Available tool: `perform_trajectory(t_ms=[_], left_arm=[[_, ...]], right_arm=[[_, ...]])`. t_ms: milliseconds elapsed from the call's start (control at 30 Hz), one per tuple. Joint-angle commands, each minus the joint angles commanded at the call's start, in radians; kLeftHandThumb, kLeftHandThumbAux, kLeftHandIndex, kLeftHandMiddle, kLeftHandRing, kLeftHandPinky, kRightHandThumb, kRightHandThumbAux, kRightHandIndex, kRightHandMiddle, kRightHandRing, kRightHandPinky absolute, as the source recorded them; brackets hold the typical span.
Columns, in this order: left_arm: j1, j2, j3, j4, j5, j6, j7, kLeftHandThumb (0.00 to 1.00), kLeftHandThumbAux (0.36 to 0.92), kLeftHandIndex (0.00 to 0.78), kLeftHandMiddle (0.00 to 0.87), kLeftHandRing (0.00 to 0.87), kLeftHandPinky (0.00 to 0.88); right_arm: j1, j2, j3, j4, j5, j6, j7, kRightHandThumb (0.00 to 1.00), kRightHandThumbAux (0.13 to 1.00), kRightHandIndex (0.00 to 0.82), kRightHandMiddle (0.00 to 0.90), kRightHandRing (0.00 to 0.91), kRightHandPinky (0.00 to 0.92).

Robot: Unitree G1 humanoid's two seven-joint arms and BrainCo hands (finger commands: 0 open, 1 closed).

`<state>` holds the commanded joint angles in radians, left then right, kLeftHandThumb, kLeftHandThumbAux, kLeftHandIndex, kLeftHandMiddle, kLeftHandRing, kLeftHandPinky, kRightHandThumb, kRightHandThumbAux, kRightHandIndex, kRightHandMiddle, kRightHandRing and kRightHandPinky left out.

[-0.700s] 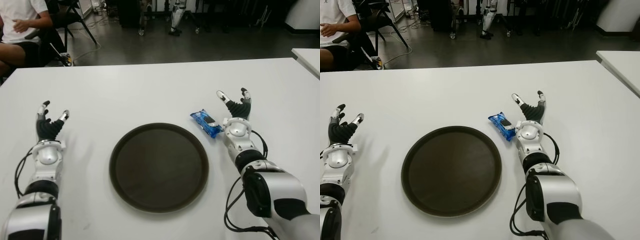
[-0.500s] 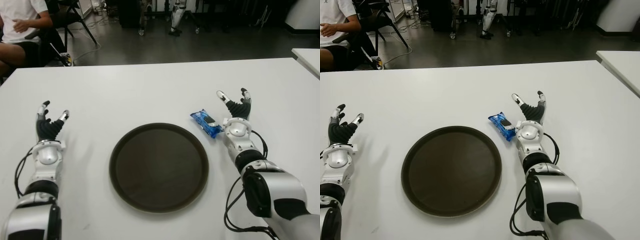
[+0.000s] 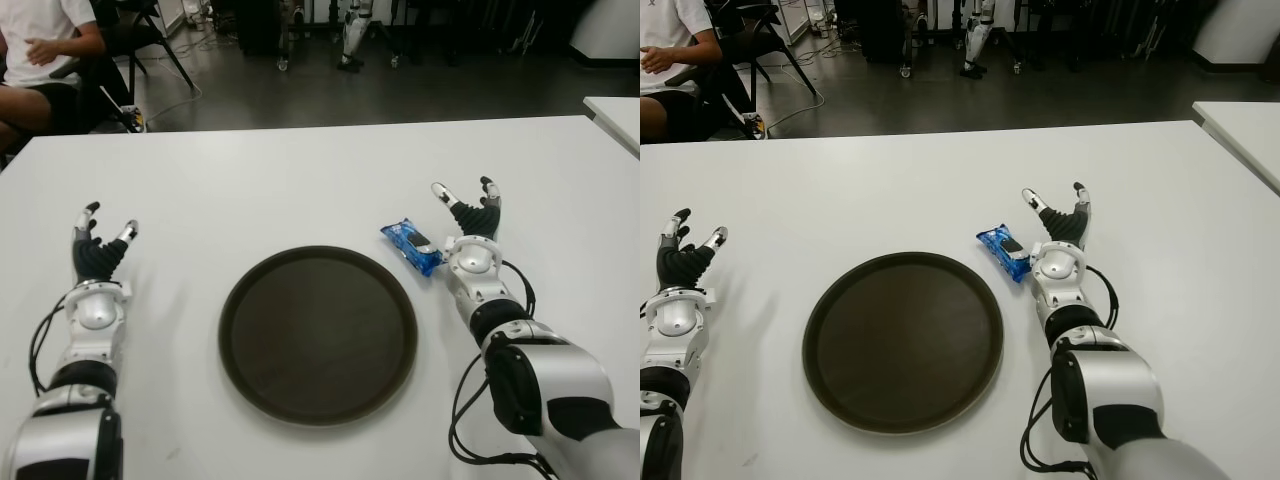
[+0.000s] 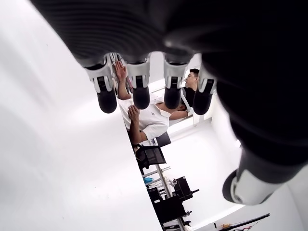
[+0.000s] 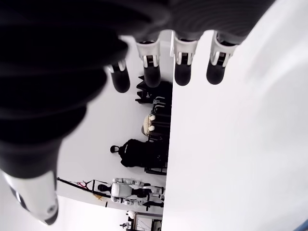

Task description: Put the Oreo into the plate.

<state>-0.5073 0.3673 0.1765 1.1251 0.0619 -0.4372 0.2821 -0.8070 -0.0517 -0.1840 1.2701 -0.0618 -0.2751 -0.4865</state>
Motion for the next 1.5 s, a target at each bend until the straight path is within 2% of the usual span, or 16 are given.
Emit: perform_trajectory(t_ms=[433, 933, 1233, 1500], left_arm=[[-0.001, -0.003, 0.01, -0.003, -0.018, -0.001, -0.016, 0.0, 0.679, 0.004, 0.0, 0.0, 0.0], [0.001, -0.002, 0.005, -0.003, -0.011, -0.013, -0.011, 0.0, 0.702, 0.0, 0.0, 0.0, 0.0], [0.001, -0.002, 0.002, -0.002, -0.005, -0.009, -0.001, 0.0, 0.701, 0.005, 0.0, 0.0, 0.0], [0.0, -0.002, -0.002, -0.002, 0.0, -0.01, -0.004, 0.0, 0.698, 0.002, 0.0, 0.0, 0.0]], right_arm=[[-0.002, -0.005, 0.016, 0.001, -0.014, 0.004, -0.01, 0.0, 0.699, 0.0, 0.0, 0.0, 0.0], [0.01, -0.003, 0.076, -0.056, -0.056, -0.03, -0.022, 0.0, 0.699, 0.01, 0.0, 0.0, 0.0], [0.03, -0.036, 0.147, -0.091, -0.111, -0.038, 0.058, 0.0, 0.721, 0.011, 0.0, 0.0, 0.0], [0.066, -0.071, 0.233, -0.184, -0.176, -0.005, 0.148, 0.0, 0.707, 0.0, 0.0, 0.0, 0.01]])
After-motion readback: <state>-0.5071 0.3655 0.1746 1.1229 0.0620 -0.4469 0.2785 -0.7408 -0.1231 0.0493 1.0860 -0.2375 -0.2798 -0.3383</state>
